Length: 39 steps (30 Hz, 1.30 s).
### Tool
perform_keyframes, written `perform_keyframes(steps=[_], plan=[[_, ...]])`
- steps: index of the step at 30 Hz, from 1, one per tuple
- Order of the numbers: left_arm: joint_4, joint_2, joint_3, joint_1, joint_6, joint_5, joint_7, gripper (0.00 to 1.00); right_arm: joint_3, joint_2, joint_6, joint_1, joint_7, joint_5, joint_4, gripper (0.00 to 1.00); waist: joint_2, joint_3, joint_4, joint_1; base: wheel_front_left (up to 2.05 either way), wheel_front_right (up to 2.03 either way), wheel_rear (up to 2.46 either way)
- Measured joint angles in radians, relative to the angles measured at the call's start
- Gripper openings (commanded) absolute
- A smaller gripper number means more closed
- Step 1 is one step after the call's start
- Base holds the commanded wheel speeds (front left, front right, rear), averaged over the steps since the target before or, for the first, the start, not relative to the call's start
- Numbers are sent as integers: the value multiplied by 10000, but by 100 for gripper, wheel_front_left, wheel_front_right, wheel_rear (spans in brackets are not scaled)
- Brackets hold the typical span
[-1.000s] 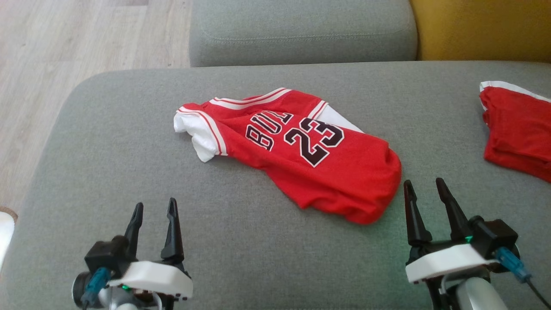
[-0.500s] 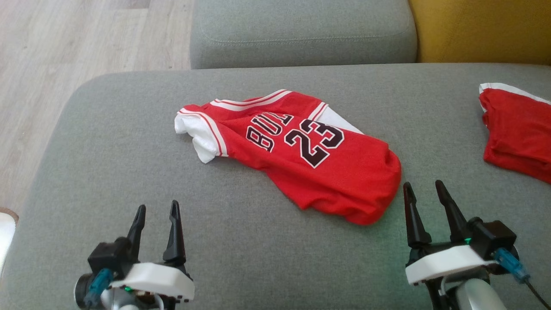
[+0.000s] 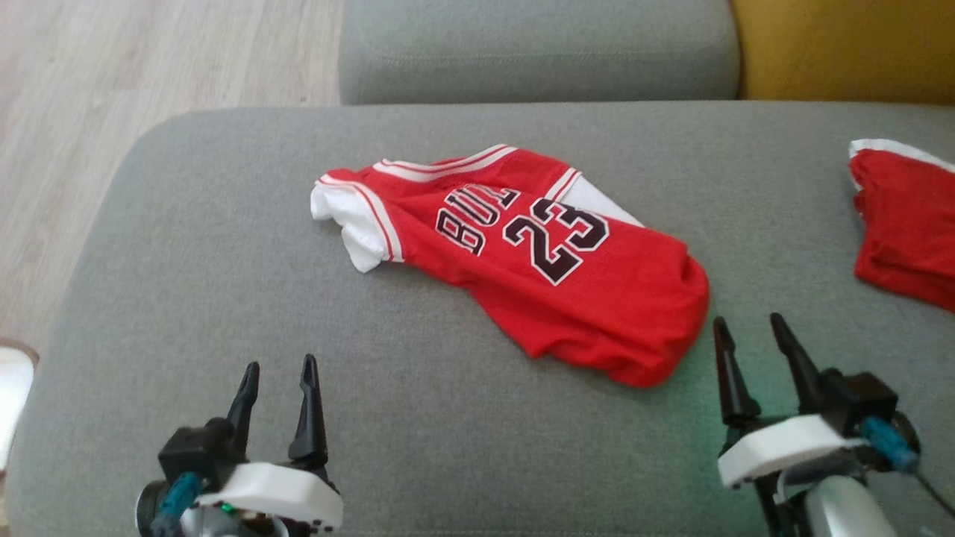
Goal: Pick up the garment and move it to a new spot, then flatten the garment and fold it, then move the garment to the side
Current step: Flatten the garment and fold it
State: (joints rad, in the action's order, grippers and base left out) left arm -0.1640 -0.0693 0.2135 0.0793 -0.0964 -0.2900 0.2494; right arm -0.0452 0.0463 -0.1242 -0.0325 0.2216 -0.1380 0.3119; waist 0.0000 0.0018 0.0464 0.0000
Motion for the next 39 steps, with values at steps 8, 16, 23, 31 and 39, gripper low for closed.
perform_keyframes(steps=[8, 16, 23, 31, 39], plan=[[142, 90, 291, -284, 10, 44, 0, 100, 543, 2, 0, -1597, -1396, 1254, 1122, 100, 0, 588, 450, 0, 0, 0, 0], [209, 136, 430, -626, 6, -10, 0, 100, 1062, 10, 0, -2933, -2608, 2220, 3172, 100, 0, 1163, 1132, 1, 0, 0, 0], [249, 151, 449, -692, -2, -73, 0, 100, 1198, 59, 0, -3846, -3570, 2357, 4330, 40, 0, 1544, 1491, 1, 0, 0, 0], [353, 171, 640, -908, -105, -328, 0, 100, 909, 706, 0, -4749, -3306, 2186, 4477, 0, 0, 1731, 1597, 1, 0, 0, 0], [405, 176, 997, -1044, -184, -485, 0, 100, 602, 2151, 0, -6827, -3559, 2192, 4194, 0, 0, 2014, 1950, 1, 0, 0, 0]])
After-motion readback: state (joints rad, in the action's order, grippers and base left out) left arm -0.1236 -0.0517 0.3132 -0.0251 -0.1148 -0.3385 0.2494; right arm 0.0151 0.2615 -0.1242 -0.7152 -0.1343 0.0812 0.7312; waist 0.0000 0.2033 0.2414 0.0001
